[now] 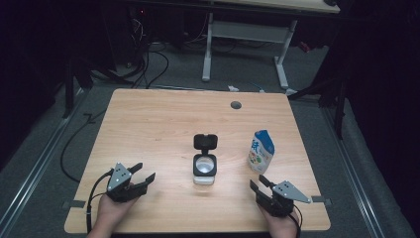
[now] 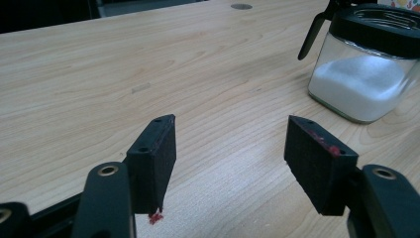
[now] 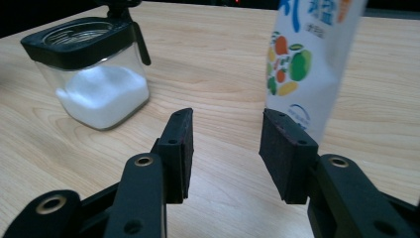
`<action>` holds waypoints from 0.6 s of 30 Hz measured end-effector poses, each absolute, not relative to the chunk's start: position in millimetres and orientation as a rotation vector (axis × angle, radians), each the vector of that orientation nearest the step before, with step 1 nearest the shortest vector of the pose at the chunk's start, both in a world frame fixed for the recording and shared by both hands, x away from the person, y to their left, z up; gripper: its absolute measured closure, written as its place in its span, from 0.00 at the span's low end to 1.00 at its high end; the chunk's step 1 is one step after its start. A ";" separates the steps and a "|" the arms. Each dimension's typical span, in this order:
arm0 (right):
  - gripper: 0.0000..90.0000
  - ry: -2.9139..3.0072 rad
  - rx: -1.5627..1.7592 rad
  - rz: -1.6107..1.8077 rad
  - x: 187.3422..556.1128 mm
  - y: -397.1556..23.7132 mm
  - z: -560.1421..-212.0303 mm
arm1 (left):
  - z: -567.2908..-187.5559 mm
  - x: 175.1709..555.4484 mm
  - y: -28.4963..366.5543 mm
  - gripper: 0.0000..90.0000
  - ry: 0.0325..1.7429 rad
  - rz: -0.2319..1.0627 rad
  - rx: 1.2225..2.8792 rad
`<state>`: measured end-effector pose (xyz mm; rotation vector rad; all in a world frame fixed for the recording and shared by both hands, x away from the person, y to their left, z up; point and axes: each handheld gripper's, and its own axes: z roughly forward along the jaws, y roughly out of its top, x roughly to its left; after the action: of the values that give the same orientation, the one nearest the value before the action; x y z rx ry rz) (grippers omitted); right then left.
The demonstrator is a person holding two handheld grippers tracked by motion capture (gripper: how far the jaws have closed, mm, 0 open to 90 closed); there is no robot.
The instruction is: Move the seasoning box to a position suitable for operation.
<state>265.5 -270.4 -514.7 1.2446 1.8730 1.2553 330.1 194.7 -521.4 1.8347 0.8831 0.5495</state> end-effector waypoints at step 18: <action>0.72 1.961 1.179 1.208 295.1 -224.6 -512.2 | -522.9 326.4 185.9 0.47 0.858 0.540 1.835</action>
<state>295.1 -224.6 -512.2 1.1789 1.9607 1.2081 326.4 185.9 -522.9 1.8348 0.8580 0.5402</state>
